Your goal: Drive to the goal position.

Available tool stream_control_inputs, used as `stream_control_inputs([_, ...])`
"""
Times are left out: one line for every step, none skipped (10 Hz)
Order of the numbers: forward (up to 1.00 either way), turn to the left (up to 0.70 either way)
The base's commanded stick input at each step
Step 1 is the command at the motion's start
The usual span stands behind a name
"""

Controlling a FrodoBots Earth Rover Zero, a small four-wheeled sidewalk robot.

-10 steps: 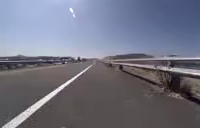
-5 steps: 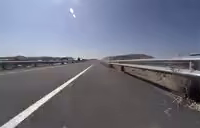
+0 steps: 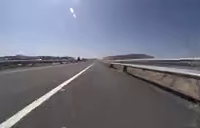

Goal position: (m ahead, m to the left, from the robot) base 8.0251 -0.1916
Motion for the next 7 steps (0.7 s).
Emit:
stream_control_inputs([1.00,0.27])
stream_control_inputs([1.00,0.00])
stream_control_inputs([1.00,0.00])
stream_control_inputs([1.00,0.00])
stream_control_inputs([1.00,0.00])
stream_control_inputs([1.00,0.00])
stream_control_inputs([1.00,0.00])
